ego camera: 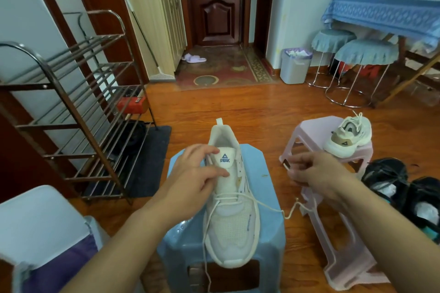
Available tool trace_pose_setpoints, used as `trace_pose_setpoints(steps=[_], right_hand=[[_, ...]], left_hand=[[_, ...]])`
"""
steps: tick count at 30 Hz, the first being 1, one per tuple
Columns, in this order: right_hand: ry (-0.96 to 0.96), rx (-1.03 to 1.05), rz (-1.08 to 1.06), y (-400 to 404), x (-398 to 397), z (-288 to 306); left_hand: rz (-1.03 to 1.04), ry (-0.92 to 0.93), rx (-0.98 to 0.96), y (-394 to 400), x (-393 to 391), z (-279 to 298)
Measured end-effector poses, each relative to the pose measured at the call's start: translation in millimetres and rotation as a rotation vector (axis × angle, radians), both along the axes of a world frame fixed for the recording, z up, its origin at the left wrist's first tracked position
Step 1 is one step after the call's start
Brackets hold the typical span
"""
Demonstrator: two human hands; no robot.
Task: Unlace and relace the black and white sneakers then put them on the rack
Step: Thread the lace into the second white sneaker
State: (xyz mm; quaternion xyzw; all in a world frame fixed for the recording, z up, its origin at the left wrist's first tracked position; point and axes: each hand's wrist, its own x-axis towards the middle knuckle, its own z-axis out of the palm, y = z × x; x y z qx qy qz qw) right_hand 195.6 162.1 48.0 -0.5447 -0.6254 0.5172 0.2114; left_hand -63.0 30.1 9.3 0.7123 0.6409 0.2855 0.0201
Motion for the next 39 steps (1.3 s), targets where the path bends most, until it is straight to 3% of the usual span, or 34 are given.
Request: trace_pose_setpoints(steps=[5, 8, 12, 23, 27, 28, 32, 35, 36, 37, 39], right_hand=[[0.043, -0.134, 0.174, -7.1, -17.7, -15.1], [-0.052, -0.064, 0.215, -12.5, -28.0, -20.4], [0.02, 0.064, 0.133, -22.6, -44.7, -26.1], [-0.021, 0.237, 0.056, -39.0, -66.8, -33.0], [0.077, 0.106, 0.138, -32.9, -62.9, -30.0], [0.064, 0.155, 0.188, -31.4, -61.0, -29.1], [-0.221, 0.728, 0.477, -33.5, -57.9, -30.7], [-0.326, 0.826, 0.55, -31.6, -58.3, -31.0], [-0.345, 0.802, 0.564, -29.7, -56.9, -30.0], [-0.346, 0.76, 0.583, -27.5, -55.7, -30.4], [-0.336, 0.689, 0.62, -25.5, -51.0, -30.6]], left_hand=[[0.068, 0.144, -0.048, 6.9, 17.1, -7.1], [0.1, -0.026, -0.078, 10.0, 23.4, -6.2], [0.167, -0.199, -0.155, 16.1, 32.2, -3.3], [0.209, -0.312, -0.135, 18.7, 40.5, -4.2], [0.226, -0.341, -0.127, 19.5, 43.4, -3.3], [0.241, -0.337, -0.125, 20.3, 45.3, -3.7], [0.28, -0.246, -0.075, 19.3, 51.5, -5.9], [0.28, -0.139, 0.07, 7.8, 48.2, 8.2], [0.326, -0.21, 0.119, 2.7, 42.2, 20.8], [0.391, -0.451, 0.172, -3.8, 32.3, 35.1], [0.42, -1.332, 0.349, -16.6, -2.4, 62.3]])
